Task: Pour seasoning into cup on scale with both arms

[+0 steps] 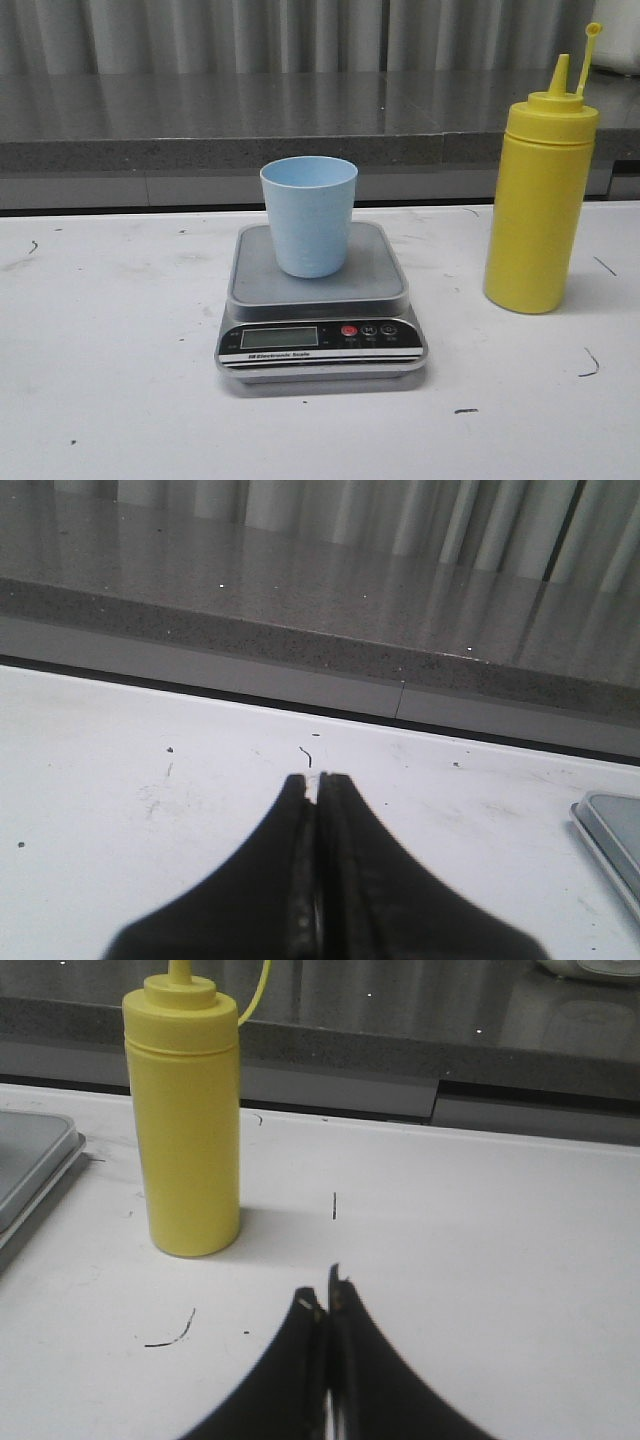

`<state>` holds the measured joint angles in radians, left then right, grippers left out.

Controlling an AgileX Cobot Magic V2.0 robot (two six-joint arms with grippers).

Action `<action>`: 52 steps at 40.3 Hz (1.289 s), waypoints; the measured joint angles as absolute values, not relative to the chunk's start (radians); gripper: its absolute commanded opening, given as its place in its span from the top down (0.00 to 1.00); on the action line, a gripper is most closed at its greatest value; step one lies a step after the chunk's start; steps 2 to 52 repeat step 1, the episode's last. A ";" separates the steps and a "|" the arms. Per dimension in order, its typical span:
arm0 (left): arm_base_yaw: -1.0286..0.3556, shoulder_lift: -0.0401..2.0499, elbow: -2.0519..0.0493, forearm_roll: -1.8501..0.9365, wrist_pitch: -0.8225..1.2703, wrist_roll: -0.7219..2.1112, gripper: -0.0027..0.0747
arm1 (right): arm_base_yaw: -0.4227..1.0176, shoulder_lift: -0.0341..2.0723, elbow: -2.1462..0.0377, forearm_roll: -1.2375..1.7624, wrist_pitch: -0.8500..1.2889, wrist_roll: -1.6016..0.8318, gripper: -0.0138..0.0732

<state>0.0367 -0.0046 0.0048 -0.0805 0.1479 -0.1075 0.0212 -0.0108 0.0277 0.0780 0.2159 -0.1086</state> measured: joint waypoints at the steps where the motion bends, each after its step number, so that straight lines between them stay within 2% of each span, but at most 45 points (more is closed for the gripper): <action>1: 0.037 -0.005 0.005 -0.081 0.148 -0.108 0.99 | 0.021 -0.011 0.028 0.078 0.216 -0.109 0.92; 52: 0.037 -0.005 0.005 -0.081 0.148 -0.108 0.99 | 0.021 -0.011 0.028 0.078 0.216 -0.109 0.92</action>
